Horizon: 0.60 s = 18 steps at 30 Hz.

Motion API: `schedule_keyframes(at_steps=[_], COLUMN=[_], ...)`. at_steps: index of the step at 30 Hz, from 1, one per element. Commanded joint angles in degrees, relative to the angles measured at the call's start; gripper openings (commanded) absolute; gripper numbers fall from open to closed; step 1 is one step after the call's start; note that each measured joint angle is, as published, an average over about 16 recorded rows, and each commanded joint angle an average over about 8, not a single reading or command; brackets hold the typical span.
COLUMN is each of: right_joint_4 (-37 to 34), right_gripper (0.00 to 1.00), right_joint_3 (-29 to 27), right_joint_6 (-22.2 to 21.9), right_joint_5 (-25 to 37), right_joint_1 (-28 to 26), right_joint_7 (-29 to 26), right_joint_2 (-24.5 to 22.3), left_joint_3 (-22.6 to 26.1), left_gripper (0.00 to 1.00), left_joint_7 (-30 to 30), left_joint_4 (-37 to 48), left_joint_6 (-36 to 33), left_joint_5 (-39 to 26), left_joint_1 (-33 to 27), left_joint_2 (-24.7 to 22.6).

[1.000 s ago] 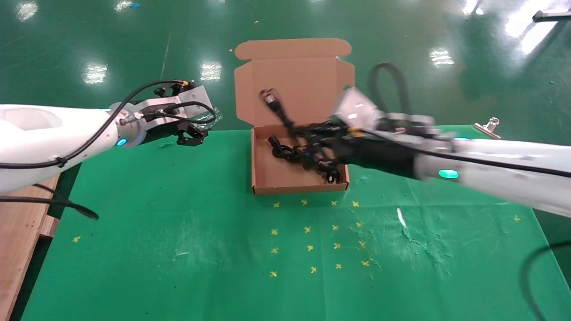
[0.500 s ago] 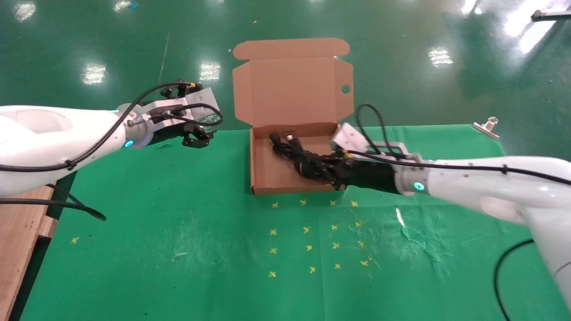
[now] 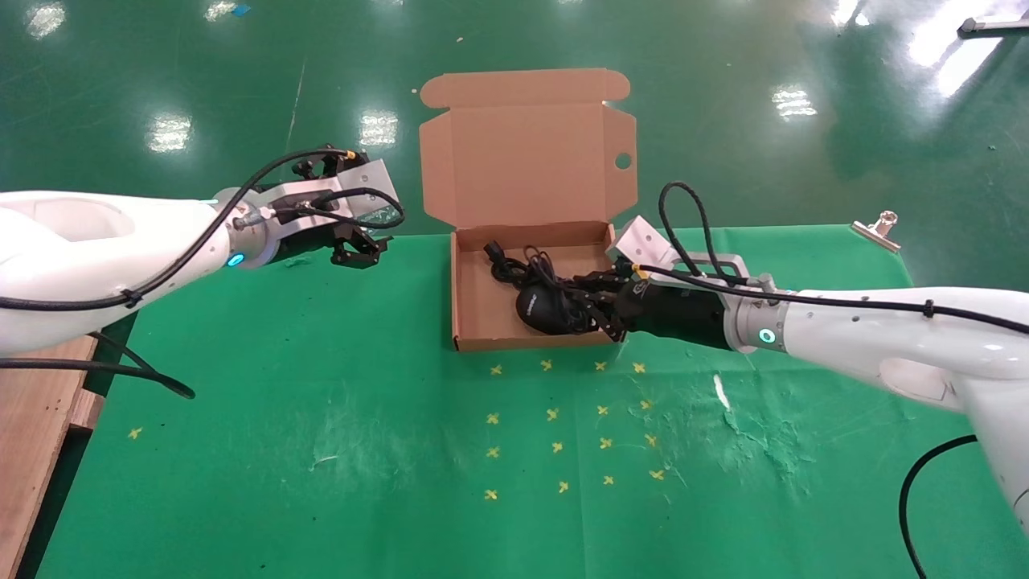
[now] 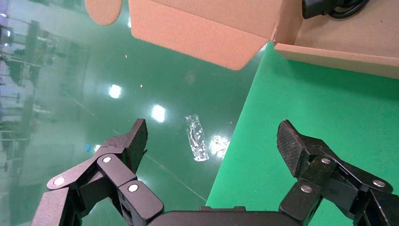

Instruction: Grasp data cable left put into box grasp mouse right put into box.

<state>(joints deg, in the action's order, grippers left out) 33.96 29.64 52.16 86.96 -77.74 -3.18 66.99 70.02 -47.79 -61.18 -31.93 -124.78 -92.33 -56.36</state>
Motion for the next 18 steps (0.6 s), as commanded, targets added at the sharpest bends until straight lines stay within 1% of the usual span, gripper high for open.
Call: schedule_keyframes(at_steps=[1,9,18], right_joint_4=[0.3,1.7,6.8], right_gripper=[1.0,1.0,1.0], right_joint_3=[0.0,-0.2,-2.0], right_joint_6=[0.0,0.7,5.1], right_joint_5=[0.0,-0.9,-6.8], right_joint_1=[0.0,0.3,2.5], right_joint_7=[-0.1,-0.5,-1.5], right_joint_2=[0.0,-0.7,-4.9], left_joint_3=[0.0,0.0,0.0], left_gripper=[1.0,1.0,1.0], left_joint_7=[0.0,0.0,0.0], left_joint_4=[0.0,0.0,0.0], left_joint_6=[0.0,0.0,0.0], left_joint_5=[0.0,0.0,0.0], left_joint_1=[0.0,0.0,0.0], left_joint_2=[0.0,-0.1,-0.1])
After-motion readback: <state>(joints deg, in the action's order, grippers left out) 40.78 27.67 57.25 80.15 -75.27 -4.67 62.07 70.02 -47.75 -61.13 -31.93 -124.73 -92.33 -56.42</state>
